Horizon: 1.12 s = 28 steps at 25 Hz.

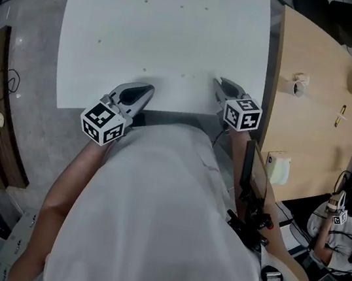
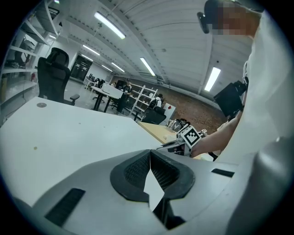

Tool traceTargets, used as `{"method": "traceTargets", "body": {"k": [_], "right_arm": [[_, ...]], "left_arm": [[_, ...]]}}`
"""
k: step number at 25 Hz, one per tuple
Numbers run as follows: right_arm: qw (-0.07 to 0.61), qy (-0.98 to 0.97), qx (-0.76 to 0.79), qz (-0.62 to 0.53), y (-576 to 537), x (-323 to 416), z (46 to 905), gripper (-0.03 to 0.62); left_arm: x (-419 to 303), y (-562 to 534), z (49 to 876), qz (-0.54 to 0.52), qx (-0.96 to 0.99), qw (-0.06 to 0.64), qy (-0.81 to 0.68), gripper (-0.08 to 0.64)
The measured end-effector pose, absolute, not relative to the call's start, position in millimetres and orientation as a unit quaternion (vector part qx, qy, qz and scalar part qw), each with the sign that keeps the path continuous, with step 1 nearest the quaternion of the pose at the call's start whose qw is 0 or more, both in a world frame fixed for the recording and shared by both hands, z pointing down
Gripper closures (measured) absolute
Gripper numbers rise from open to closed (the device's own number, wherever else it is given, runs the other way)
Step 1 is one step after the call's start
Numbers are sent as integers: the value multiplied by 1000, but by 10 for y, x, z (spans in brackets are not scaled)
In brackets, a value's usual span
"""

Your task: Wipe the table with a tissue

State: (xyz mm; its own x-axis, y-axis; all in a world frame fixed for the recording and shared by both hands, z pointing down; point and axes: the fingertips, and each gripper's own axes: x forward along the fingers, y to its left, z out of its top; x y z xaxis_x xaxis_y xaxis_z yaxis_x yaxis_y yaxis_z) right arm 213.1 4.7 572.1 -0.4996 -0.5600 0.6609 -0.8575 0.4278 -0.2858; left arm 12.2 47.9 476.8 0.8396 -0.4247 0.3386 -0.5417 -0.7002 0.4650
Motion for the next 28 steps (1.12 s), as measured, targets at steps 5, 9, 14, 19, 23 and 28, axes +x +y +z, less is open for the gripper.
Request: {"method": "traceTargets", "body": {"k": [5, 9, 14, 19, 23, 28], "right_arm": [[273, -796, 444, 307, 165, 2023, 5847, 535], [285, -812, 426, 279, 162, 1738, 5858, 535], [324, -812, 430, 226, -41, 1676, 5916, 535], [336, -809, 427, 224, -10, 1630, 5998, 535], [334, -810, 419, 238, 32, 1602, 6009, 536], [346, -810, 412, 235, 150, 1501, 6011, 537]], "left_arm": [[132, 410, 4748, 100, 922, 280, -247, 554], [68, 399, 4753, 106, 925, 279, -236, 554], [-101, 378, 4762, 114, 925, 279, -231, 554], [-293, 374, 4805, 120, 924, 283, -228, 554], [-337, 362, 4826, 123, 928, 280, -215, 554], [-345, 357, 4794, 120, 933, 276, -198, 554]]}}
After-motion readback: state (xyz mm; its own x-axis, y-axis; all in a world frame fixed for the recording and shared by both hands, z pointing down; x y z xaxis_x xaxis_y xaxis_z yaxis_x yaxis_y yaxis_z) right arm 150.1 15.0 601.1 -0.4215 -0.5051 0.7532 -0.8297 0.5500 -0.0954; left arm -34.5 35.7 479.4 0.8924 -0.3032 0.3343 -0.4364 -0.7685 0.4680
